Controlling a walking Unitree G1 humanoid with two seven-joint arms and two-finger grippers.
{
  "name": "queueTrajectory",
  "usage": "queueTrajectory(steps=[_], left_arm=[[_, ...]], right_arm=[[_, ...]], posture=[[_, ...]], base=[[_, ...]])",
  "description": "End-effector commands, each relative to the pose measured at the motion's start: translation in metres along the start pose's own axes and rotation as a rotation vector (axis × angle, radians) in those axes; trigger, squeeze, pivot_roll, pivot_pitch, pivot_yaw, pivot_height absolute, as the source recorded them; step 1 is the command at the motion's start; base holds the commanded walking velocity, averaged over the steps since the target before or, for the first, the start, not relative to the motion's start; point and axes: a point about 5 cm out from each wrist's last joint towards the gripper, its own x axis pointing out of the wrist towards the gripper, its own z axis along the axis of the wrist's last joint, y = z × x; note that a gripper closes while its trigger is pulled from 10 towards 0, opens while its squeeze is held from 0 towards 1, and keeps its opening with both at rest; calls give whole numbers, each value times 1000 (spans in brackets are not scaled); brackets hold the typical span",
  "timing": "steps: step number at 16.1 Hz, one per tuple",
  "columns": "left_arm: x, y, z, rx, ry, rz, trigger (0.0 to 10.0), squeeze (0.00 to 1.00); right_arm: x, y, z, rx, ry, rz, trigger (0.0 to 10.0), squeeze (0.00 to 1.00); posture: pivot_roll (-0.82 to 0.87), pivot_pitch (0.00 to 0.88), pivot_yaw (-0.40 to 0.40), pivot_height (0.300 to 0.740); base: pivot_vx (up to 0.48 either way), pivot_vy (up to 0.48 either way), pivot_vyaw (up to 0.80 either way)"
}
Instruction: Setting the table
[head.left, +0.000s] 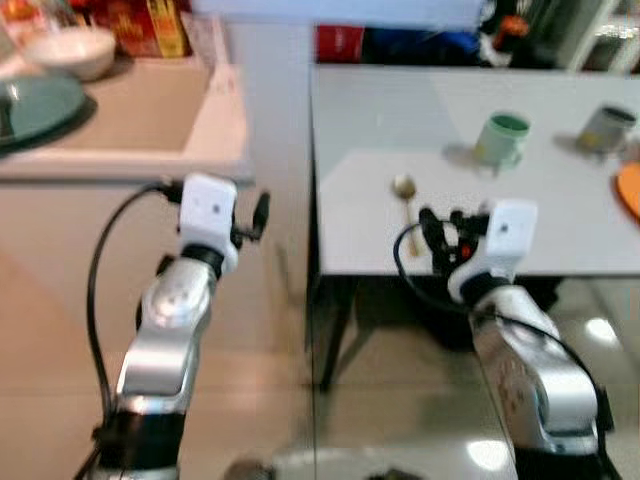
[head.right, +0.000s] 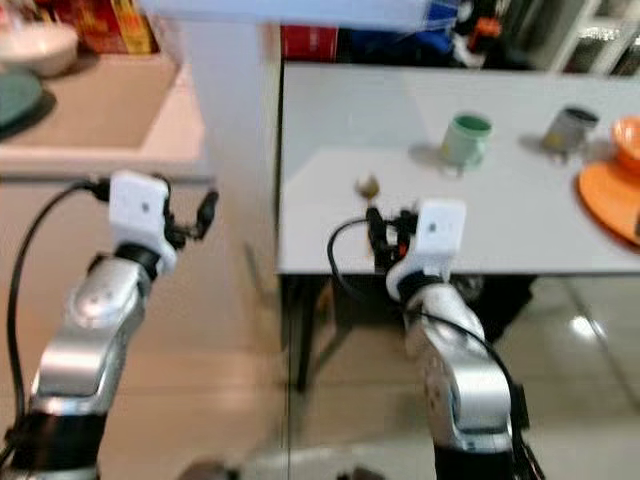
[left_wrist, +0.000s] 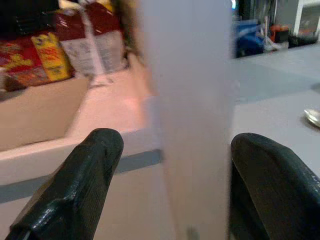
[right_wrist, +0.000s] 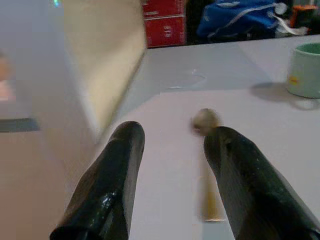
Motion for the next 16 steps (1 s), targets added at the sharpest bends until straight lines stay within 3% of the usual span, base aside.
queueTrajectory(steps=[1, 8, 12, 14, 16], left_arm=[[-2, 9, 0, 22, 13, 40, 10000, 0], [7, 14, 17, 26, -23, 51, 10000, 0], [6, 7, 18, -1, -20, 19, 10000, 0], [6, 4, 23, -70, -33, 1, 10000, 0], [8, 5, 25, -69, -33, 7, 10000, 0]], right_arm=[[5, 10, -1, 17, 1, 50, 10000, 0], [12, 15, 8, 19, -23, 75, 10000, 0], [15, 14, 21, -7, -51, 111, 10000, 0], [16, 13, 31, 8, -83, 115, 10000, 0], [18, 16, 34, -10, -91, 135, 10000, 0]], posture=[[104, 67, -66, 740], [115, 72, -54, 740], [94, 79, -49, 740], [94, 79, -49, 740], [96, 80, -48, 740]], base=[[0, 480, 0], [0, 480, 0], [0, 480, 0], [180, 0, 0], [467, 0, 0]])
